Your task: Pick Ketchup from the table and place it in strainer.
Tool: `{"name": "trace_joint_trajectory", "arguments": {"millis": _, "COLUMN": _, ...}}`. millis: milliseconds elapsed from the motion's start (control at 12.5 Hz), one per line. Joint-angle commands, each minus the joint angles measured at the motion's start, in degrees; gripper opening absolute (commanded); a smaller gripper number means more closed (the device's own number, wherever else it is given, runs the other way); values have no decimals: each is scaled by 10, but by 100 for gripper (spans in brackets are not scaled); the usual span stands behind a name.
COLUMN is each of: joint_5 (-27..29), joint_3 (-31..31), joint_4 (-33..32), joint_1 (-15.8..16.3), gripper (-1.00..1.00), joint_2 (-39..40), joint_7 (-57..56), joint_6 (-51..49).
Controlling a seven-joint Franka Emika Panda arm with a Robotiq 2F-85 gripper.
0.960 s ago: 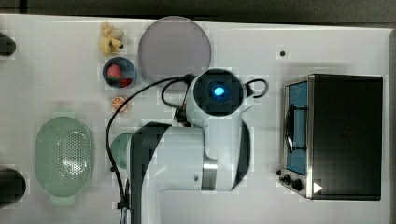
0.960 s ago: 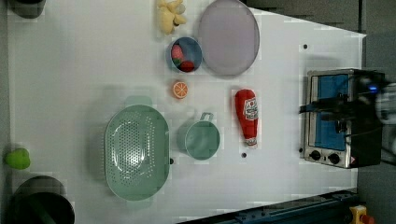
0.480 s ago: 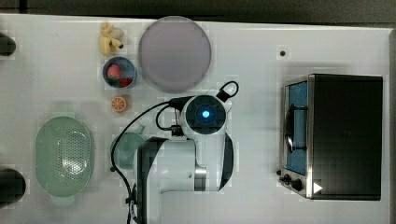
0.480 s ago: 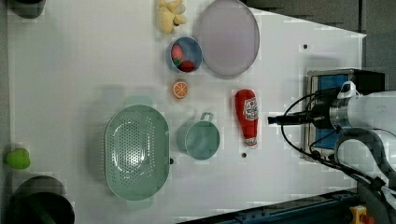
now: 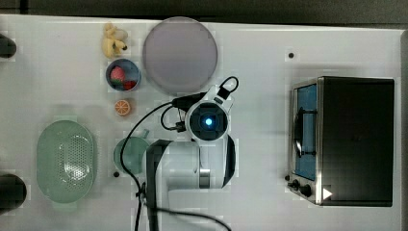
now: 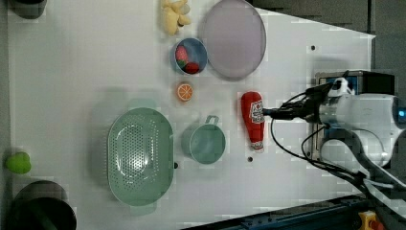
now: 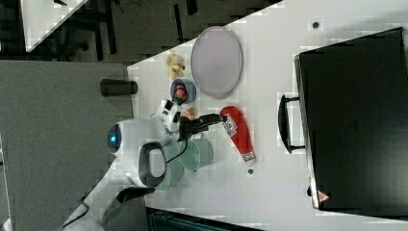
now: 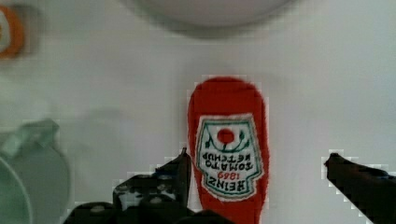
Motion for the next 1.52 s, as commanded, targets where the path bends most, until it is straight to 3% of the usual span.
{"name": "trace_joint_trajectory", "arguments": {"millis": 80, "joint_5": -4, "joint_3": -3, "joint_4": -16, "joint_1": 2, "gripper": 100, "joint_2": 46, "joint_7": -13, "joint_6": 36}}
{"name": "trace_joint_trajectory", "arguments": {"millis": 480, "joint_5": -4, "joint_3": -6, "joint_4": -17, "joint_1": 2, "gripper": 100, "joint_2": 104, "joint_7": -13, "joint_6": 98}}
{"name": "trace_joint_trajectory", "arguments": {"millis": 560, "joint_5": -4, "joint_3": -8, "joint_4": -17, "joint_1": 2, "gripper": 92, "joint_2": 110, "joint_7": -13, "joint_6": 103}}
{"name": "trace_joint_trajectory", "arguments": {"millis": 800, "joint_5": -4, "joint_3": -9, "joint_4": -17, "joint_1": 2, "gripper": 21, "joint_2": 109, "joint_7": -13, "joint_6": 102}}
{"name": "trace_joint_trajectory", "arguments": {"millis": 1120, "joint_5": -4, "joint_3": -8, "joint_4": -15, "joint_1": 2, "gripper": 21, "joint_2": 66, "joint_7": -13, "joint_6": 83}}
{"name": "trace_joint_trajectory", "arguments": {"millis": 1520, "joint_5": -3, "joint_3": 6, "joint_4": -5, "joint_1": 3, "gripper": 21, "joint_2": -80, "joint_7": -4, "joint_6": -67}}
